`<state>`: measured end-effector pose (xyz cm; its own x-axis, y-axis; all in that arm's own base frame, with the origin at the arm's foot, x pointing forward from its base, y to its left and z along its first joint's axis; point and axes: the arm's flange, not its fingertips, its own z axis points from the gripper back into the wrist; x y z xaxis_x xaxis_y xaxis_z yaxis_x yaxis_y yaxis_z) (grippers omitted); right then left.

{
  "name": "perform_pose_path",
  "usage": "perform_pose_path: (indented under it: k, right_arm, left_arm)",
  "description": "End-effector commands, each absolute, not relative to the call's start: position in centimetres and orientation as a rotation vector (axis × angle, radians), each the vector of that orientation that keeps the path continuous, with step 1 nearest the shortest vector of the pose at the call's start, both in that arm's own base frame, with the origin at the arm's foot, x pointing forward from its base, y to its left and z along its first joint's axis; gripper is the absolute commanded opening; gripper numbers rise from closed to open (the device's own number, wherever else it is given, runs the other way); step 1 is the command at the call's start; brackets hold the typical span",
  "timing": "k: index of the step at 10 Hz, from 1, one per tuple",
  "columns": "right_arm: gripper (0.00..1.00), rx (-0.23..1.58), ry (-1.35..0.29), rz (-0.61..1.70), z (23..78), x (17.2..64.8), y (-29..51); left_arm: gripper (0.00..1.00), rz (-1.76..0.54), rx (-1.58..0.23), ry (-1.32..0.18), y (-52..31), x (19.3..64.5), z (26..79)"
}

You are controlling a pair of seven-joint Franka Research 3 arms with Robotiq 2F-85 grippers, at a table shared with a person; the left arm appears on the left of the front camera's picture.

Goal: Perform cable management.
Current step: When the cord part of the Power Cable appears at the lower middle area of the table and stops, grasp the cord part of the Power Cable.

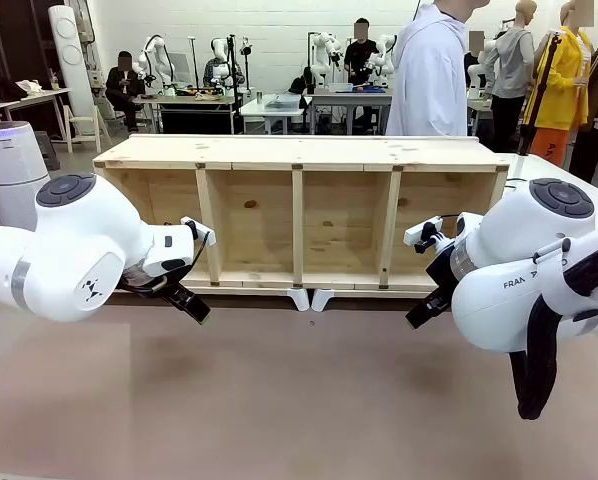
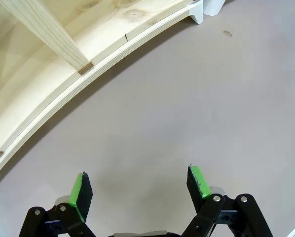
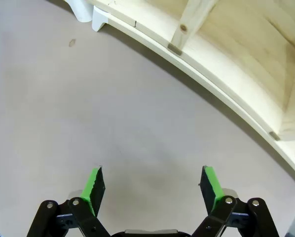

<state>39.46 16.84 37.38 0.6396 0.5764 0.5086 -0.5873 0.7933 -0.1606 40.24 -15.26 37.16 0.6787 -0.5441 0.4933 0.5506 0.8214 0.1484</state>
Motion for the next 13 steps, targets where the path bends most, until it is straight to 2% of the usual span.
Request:
perform_pose_path:
  k: [1, 3, 6, 13]
  right_arm:
    - [1.0, 0.021, -0.573, 0.662, 37.4, 39.5, 16.8]
    - [1.0, 0.02, -0.573, 0.664, 37.4, 39.5, 16.8]
    - [1.0, -0.052, -0.623, 0.594, 38.4, 37.0, 15.1]
    - [1.0, -0.153, -0.76, 0.459, 43.2, 27.7, 12.4]
  left_arm:
    - [1.0, -0.61, -0.014, -0.55, -15.1, 40.3, 37.2]
    - [1.0, -0.615, -0.013, -0.55, -15.3, 40.2, 37.2]
    - [1.0, -0.616, 0.042, -0.532, -16.0, 38.4, 39.4]
    - [1.0, -0.47, 0.102, -0.657, -10.9, 29.5, 45.6]
